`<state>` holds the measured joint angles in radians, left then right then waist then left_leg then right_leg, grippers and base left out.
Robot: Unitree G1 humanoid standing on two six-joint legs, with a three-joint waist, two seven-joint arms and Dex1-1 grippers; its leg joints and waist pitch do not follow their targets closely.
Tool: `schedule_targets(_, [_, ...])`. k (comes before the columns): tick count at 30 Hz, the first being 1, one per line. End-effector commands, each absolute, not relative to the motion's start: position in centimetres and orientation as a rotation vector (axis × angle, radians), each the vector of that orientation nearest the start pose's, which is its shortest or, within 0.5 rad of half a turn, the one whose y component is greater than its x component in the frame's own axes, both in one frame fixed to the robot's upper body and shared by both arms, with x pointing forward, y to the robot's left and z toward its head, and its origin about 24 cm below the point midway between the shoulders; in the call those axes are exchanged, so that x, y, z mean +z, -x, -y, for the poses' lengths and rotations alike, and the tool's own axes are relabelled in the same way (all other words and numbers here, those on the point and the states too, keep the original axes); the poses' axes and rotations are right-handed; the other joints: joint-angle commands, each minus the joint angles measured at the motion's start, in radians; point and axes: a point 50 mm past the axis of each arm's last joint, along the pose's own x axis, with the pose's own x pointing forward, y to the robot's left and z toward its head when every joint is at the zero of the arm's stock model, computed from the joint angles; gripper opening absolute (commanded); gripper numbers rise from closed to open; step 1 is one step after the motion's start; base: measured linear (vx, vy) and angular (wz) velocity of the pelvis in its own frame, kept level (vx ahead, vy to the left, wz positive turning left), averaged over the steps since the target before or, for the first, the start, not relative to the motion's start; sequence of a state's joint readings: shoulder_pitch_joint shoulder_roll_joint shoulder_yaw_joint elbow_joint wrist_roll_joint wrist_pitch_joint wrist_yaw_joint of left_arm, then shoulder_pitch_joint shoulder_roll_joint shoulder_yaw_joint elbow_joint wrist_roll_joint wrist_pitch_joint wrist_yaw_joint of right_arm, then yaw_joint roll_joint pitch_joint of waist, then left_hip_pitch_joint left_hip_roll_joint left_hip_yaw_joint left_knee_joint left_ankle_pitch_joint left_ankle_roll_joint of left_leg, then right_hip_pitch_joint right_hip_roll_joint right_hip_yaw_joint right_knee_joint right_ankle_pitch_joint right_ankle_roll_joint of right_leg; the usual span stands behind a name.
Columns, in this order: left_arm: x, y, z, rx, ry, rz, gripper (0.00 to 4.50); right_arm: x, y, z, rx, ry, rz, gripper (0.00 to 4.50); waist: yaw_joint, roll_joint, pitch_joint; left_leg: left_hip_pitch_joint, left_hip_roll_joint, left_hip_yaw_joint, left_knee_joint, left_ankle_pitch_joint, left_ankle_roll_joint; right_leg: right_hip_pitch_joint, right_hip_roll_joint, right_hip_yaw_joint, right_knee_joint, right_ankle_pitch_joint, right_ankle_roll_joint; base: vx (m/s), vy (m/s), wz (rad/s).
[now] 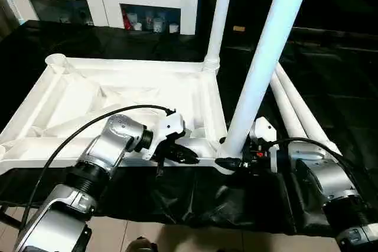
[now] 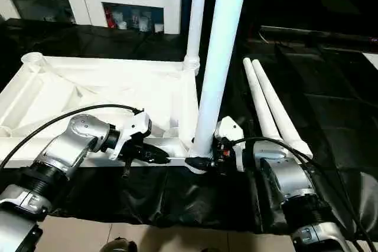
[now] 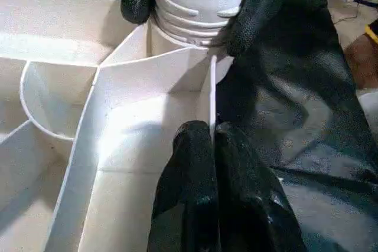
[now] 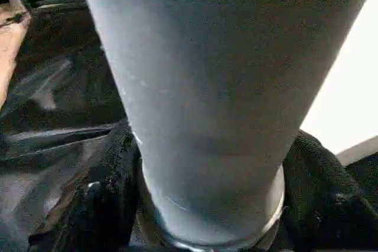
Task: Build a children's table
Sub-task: Rotate leg to tighten
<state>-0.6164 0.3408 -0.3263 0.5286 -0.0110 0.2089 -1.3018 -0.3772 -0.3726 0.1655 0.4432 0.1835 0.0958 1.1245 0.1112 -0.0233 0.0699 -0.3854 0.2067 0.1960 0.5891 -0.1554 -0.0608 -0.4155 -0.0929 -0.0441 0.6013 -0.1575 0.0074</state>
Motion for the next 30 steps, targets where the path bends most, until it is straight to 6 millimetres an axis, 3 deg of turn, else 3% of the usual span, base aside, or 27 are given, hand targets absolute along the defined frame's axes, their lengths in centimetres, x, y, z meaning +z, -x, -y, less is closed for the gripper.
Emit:
schedule_targets(1, [7.6, -32.2, -9.7, -1.419, -0.351, -0.362, 0.0, 3.0, -29.2, 13.9, 1.137, 0.103, -0.304, 2.73, -0.004, 0.001, -0.073, 0.026, 0.022, -0.016, -0.08, -0.365, -0.011, 0.036, -0.048, 0.026, -0.081, -0.39, -0.19, 0.0, 0.0, 0.0])
schedule_targets(2, [7.8, -32.9, -9.1, -1.317, -0.322, -0.338, 0.0, 2.5, -30.6, 13.6, 0.945, 0.093, -0.3, 2.73, -0.009, 0.003, -0.072, 0.028, 0.021, -0.016, -0.079, -0.373, -0.022, 0.031, -0.049, 0.026, -0.082, -0.407, -0.19, 0.0, 0.0, 0.0])
schedule_targets(3, [7.8, -33.2, -8.8, -1.261, -0.31, -0.33, 0.0, 2.3, -31.2, 13.4, 0.861, 0.081, -0.299, 2.73, -0.02, 0.002, -0.072, 0.027, 0.017, -0.019, -0.08, -0.383, -0.041, 0.032, -0.048, 0.021, -0.082, -0.439, -0.186, 0.0, 0.0, 0.0])
schedule_targets(4, [7.8, -33.4, -8.6, -1.23, -0.304, -0.326, 0.0, 2.1, -31.5, 13.2, 0.818, 0.074, -0.3, 2.72, -0.026, 0.002, -0.075, 0.023, 0.017, -0.023, -0.081, -0.38, -0.046, 0.037, -0.049, 0.019, -0.083, -0.451, -0.169, 0.0, 0.0, 0.0])
schedule_targets(6, [7.9, -33.9, -7.8, -1.127, -0.278, -0.317, 0.0, 1.8, -32.1, 12.3, 0.708, 0.021, -0.31, 2.72, -0.032, 0.004, -0.074, 0.025, 0.017, -0.02, -0.079, -0.391, -0.041, 0.034, -0.045, 0.021, -0.087, -0.442, -0.165, 0.0, 0.0, 0.0])
schedule_targets(12, [7.6, -33.9, -6.0, -1.005, -0.217, -0.301, 0.0, 1.8, -32.8, 9.9, 0.605, -0.035, -0.288, 2.72, -0.028, 0.001, -0.079, 0.024, 0.016, -0.013, -0.075, -0.328, -0.011, 0.036, -0.043, 0.025, -0.082, -0.346, -0.186, 0.0, 0.0, 0.0])
schedule_targets(14, [7.4, -33.7, -5.6, -1.017, -0.219, -0.298, 0.0, 1.9, -32.9, 9.6, 0.594, -0.052, -0.281, 3.28, -0.027, 0.002, -0.081, 0.021, 0.016, -0.012, -0.076, -0.31, -0.005, 0.039, -0.041, 0.025, -0.079, -0.318, -0.184, 0.0, 0.0, 0.0])
schedule_targets(16, [7.2, -33.1, -5.0, -1.07, -0.236, -0.286, 0.0, 2.0, -33.0, 9.5, 0.589, -0.095, -0.275, 3.45, -0.027, 0.003, -0.081, 0.02, 0.016, -0.012, -0.076, -0.302, 0.002, 0.041, -0.039, 0.025, -0.076, -0.286, -0.188, 0.0, 0.0, 0.0])
schedule_targets(19, [7.1, -32.8, -4.8, -1.114, -0.262, -0.272, 0.0, 2.2, -32.9, 10.4, 0.562, -0.032, -0.249, 3.77, -0.025, 0.005, -0.082, 0.022, 0.016, -0.01, -0.075, -0.299, 0.004, 0.041, -0.038, 0.026, -0.075, -0.267, -0.189, 0.0, 0.0, 0.0])
schedule_targets(22, [7.0, -33.0, -5.1, -1.093, -0.3, -0.263, 0.0, 2.7, -32.9, 11.8, 0.512, -0.006, -0.215, 3.77, -0.025, 0.006, -0.081, 0.022, 0.015, -0.01, -0.076, -0.309, 0.002, 0.041, -0.039, 0.026, -0.077, -0.283, -0.186, 0.0, 0.0, 0.0])
schedule_targets(25, [7.3, -33.4, -5.4, -1.047, -0.238, -0.255, 0.44, 3.6, -32.5, 13.2, 0.48, 0.021, -0.154, 3.86, -0.019, 0.004, -0.078, 0.028, 0.015, -0.007, -0.075, -0.328, 0.002, 0.036, -0.036, 0.028, -0.085, -0.312, -0.17, 0.0, 0.0, 0.0])
schedule_targets(29, [7.7, -33.5, -5.8, -1.015, -0.227, -0.229, 0.68, 4.9, -31.5, 14.9, 0.473, 0.044, -0.09, 3.86, -0.02, 0.002, -0.08, 0.012, 0.016, -0.013, -0.079, -0.301, 0.012, 0.048, -0.037, 0.024, -0.078, -0.287, -0.165, 0.0, 0.0, 0.0])
schedule_targets(30, [7.8, -33.6, -5.9, -0.999, -0.236, -0.22, 0.78, 5.1, -31.3, 15.2, 0.473, 0.044, -0.082, 3.86, -0.019, 0.004, -0.079, 0.016, 0.017, -0.012, -0.079, -0.306, 0.016, 0.044, -0.037, 0.024, -0.081, -0.289, -0.161, 0.0, 0.0, 0.0])
